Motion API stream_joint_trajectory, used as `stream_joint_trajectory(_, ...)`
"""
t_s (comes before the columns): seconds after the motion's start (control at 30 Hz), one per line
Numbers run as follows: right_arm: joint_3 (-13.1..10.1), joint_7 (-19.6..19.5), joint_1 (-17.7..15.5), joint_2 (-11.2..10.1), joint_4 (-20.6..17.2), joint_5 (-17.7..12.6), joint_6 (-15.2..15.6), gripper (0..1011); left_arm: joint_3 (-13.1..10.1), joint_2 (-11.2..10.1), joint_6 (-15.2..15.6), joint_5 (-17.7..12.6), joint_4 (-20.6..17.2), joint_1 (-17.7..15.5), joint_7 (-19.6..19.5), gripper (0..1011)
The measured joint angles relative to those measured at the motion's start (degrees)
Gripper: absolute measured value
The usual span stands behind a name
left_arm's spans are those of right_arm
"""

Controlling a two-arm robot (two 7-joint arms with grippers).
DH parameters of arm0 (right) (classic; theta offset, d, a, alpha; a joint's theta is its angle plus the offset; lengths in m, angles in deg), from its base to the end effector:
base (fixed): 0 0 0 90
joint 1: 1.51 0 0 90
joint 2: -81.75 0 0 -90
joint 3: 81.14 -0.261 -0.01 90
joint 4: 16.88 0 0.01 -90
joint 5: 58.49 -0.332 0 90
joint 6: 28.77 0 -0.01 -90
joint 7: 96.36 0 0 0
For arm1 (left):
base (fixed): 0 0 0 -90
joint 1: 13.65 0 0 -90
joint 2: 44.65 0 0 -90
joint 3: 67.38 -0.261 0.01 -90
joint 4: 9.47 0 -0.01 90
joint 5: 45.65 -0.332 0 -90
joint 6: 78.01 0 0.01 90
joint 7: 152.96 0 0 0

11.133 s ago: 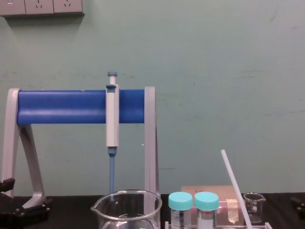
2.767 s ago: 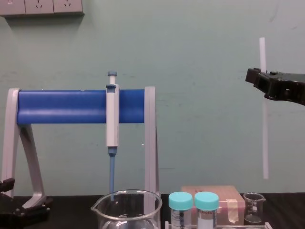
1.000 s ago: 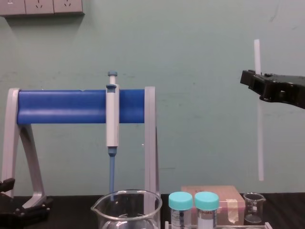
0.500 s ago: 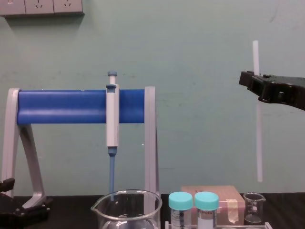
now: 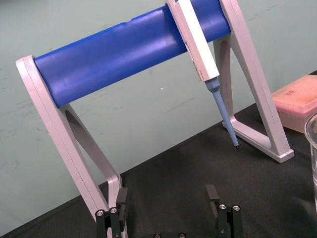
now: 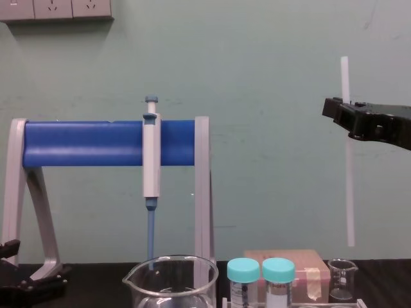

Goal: Pick up the stirring rod with one hand, then place it down.

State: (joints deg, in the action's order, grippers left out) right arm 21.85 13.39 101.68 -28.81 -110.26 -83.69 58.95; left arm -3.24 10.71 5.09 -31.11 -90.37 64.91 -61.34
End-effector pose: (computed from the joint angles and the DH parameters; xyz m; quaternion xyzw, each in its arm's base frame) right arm 0.3938 -0.0140 -0.1771 0.0936 -0.0769 -0.4695 0.8746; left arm 0.3753 0.0600 -0.2833 0.1415 -0.1325 0.5799 0.7913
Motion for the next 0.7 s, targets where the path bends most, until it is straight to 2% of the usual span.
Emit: stream_joint_trajectory(0.7, -0.18, -0.12, -0.48, -0.11, -0.72, 0.03, -0.05, 79, 0.0, 0.0, 0.0, 0.0, 0.0, 0.0, 0.0, 1000)
